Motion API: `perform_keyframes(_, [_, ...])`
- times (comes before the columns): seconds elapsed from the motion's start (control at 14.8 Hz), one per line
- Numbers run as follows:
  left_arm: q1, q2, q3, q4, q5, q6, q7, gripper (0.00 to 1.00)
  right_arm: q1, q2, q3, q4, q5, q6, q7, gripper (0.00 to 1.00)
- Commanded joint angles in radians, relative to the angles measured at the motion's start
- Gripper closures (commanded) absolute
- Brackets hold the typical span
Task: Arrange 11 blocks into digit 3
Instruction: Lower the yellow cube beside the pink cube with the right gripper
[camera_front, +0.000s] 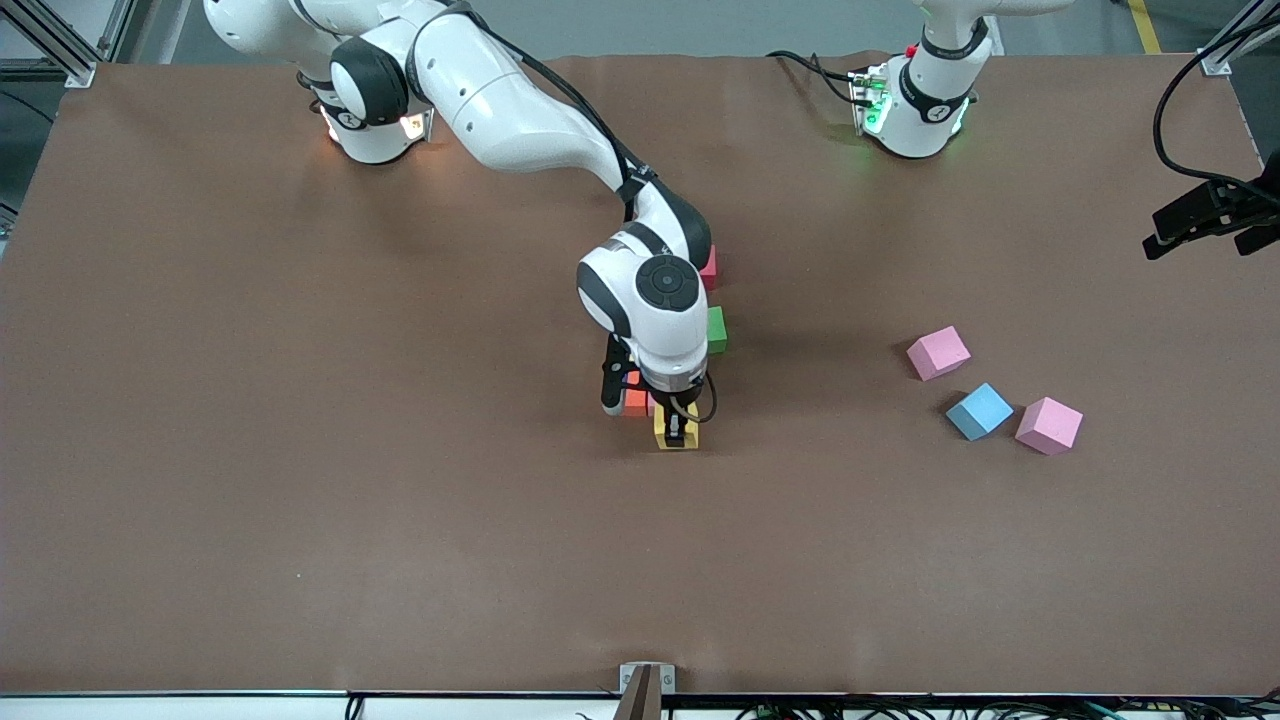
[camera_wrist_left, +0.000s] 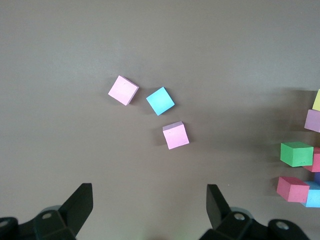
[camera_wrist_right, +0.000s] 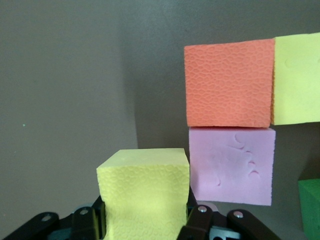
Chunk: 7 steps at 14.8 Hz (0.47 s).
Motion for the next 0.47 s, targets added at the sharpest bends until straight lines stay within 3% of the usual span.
perform_keyframes(0.0, [-0.007,0.011,0.009,0.022,-0.020,-0.001,0.005,0.00,-0.017,0.001,0.019,0.047,-0.007,0.000,0.002,1.00])
perform_keyframes(0.41, [-0.008,0.011,0.009,0.022,-0.018,-0.001,0.005,0.00,-0.036,-0.002,0.071,0.087,-0.004,0.000,0.109,0.99])
